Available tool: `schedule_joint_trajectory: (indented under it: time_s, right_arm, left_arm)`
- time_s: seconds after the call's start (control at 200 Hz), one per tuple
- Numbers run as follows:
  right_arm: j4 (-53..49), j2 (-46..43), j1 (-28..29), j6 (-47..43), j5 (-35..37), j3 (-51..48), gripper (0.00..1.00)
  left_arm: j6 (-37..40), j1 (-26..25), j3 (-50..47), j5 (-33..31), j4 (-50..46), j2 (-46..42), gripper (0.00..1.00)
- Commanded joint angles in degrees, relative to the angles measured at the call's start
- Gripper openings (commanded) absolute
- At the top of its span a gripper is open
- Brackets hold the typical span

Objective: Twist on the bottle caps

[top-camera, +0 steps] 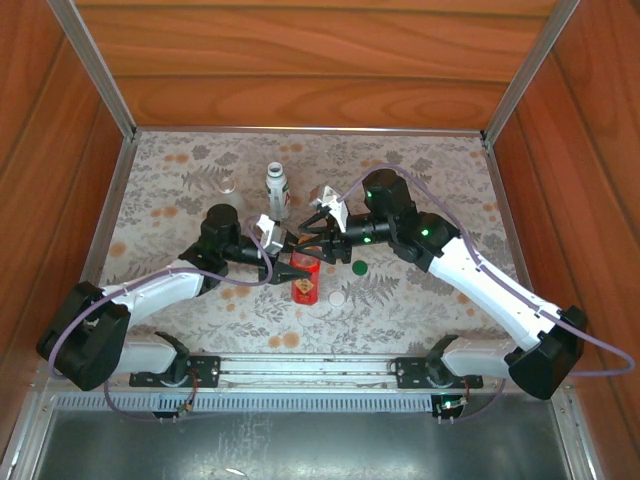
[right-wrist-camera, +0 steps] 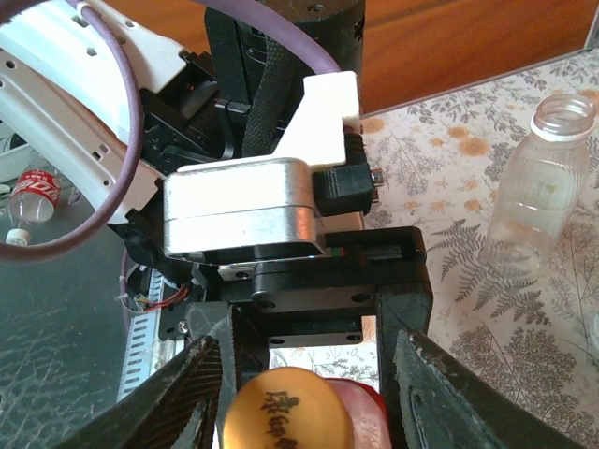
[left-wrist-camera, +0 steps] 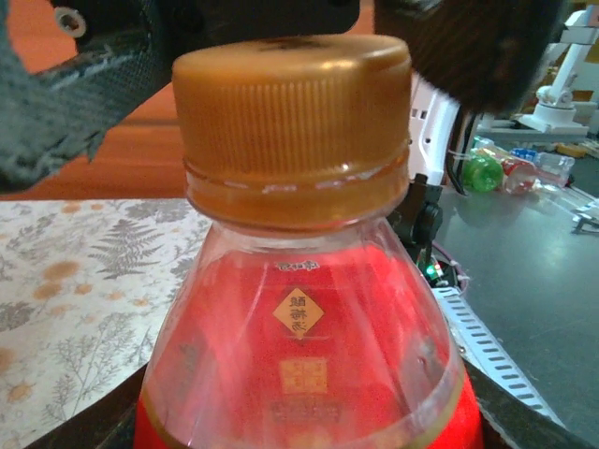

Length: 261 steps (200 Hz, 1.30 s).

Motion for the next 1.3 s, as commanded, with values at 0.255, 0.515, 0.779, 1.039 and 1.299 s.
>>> schedule_joint_trajectory:
  time_s: [0.255, 0.515, 0.779, 1.039, 1.299]
  right_arm:
    - [-3.7, 0.3, -0.6, -0.9, -0.3, 1.2, 0.27]
    - [-0.3, 1.8, -0.6, 7.9, 19.0, 1.5, 0.07]
    - [1.5, 7.6, 1.3, 22.9, 55.6, 1.0, 0.08]
    - [1.8, 5.7, 2.2, 21.5, 57.0, 2.3, 0.21]
    - [10.1, -8.1, -0.8, 10.2, 24.4, -5.9, 0.63]
  left_arm:
    - [-0.3, -0.4, 2.4, 1.5, 1.5, 0.7, 0.56]
    - [0.5, -2.8, 4.4, -27.7, 1.6, 0.7, 0.56]
    - [-3.5, -6.0, 10.7, -51.1, 1.9, 5.3, 0.56]
    - [-3.7, -6.3, 9.2, -47.5, 2.0, 5.2, 0.56]
    - [-1.2, -2.8, 4.6, -30.8, 1.9, 2.7, 0.56]
